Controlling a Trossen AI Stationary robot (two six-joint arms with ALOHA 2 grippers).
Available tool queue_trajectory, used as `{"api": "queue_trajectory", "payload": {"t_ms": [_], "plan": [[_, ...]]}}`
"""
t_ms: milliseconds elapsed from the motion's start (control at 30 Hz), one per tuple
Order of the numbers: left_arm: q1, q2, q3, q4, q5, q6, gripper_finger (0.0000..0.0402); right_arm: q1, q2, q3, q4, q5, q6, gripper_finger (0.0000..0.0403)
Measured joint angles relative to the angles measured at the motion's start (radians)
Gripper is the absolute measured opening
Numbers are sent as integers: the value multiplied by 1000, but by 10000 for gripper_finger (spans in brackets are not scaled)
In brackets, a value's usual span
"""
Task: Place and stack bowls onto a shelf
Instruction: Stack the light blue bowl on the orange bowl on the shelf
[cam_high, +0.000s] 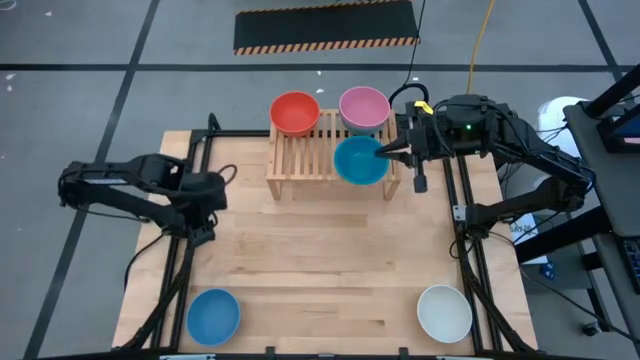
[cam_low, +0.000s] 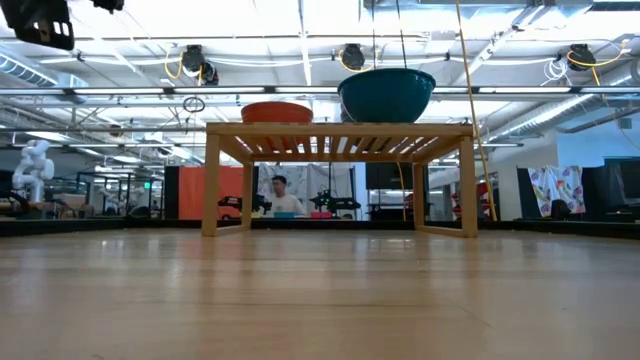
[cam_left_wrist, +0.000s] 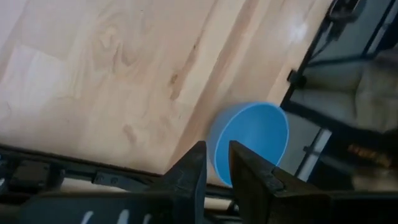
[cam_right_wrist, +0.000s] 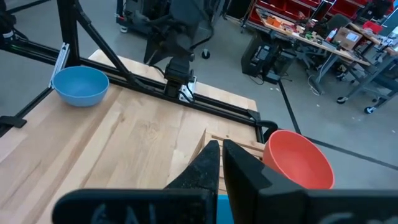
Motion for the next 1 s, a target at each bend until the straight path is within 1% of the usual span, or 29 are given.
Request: {"api": "queue_trajectory", "payload": {"t_ms": [100,233,400,500,600,767,900,1000], "plan": [[-80,27,0,53,0,46,74,0,-4,0,0,0,0,13],[-216,52,0,167,-14,-4,74,0,-13,0,0,0,0,13],[-406,102,0,168,-142,-152,74,0,-30,0,0,0,0,13],[-501,143,0,166,-216,-219,74,0,-43,0,0,-1,0,13],[-567,192,0,170,-263,-285,74,0,-57,0,0,-1,0,13],[-657,280,0,269,-263,-390,74,0,-81,0,0,-1,0,13],[-724,351,0,322,-274,-416,74,0,-92,0,0,-4,0,13],[-763,398,0,321,-324,-434,74,0,-98,0,0,-4,0,13]]}}
